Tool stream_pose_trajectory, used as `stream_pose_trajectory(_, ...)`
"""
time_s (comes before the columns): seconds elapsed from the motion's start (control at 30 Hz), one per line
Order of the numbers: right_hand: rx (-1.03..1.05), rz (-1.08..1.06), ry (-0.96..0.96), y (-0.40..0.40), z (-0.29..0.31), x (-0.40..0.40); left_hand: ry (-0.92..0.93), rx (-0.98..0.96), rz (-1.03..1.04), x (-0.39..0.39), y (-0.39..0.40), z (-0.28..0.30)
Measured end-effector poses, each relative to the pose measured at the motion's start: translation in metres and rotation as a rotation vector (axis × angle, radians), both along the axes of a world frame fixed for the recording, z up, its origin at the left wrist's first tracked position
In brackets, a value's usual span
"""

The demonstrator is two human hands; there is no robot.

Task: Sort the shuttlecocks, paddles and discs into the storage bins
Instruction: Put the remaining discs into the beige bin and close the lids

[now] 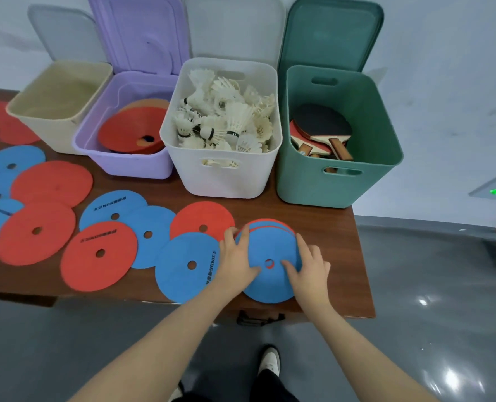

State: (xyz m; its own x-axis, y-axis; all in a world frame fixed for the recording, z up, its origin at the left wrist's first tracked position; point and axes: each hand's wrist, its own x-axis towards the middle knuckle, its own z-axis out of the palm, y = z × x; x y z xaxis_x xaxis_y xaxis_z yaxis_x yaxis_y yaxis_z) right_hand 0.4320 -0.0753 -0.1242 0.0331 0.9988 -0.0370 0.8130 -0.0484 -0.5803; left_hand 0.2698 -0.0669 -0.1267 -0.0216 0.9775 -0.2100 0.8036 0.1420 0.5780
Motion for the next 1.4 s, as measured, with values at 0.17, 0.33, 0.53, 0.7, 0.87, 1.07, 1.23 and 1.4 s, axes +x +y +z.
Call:
stream_pose_trajectory(0.17, 0.155, 0.045, 0.032, -0.015, 0.018, -0.076, -0.092, 0.119, 0.039, -0.080, -0.025, 0.022)
stream_pose_trajectory(0.33, 0.289, 0.072, 0.114, -0.028, 0.038, -0.163, -0.078, 0.204, 0.062, -0.170, -0.043, 0.049)
stream_pose_trajectory(0.53, 0.364, 0.125, 0.184, -0.022, 0.071, -0.243, -0.041, 0.305, 0.086, -0.252, -0.041, 0.081)
stream_pose_trajectory(0.7, 0.501, 0.192, 0.218, 0.013, 0.094, -0.292, -0.023, 0.402, 0.124, -0.303, -0.016, 0.102)
stream_pose_trajectory(0.87, 0.604, 0.232, 0.245, 0.067, 0.101, -0.335, 0.012, 0.452, 0.154, -0.346, 0.030, 0.118)
stream_pose_trajectory(1.07, 0.582, 0.223, 0.358, 0.136, 0.114, -0.384, 0.077, 0.478, 0.164, -0.390, 0.098, 0.139)
stream_pose_trajectory(1.23, 0.541, 0.244, 0.413, 0.196, 0.120, -0.421, 0.147, 0.514, 0.218, -0.421, 0.151, 0.145)
stream_pose_trajectory(1.4, 0.477, 0.280, 0.430, 0.237, 0.119, -0.450, 0.193, 0.466, 0.239, -0.451, 0.190, 0.146)
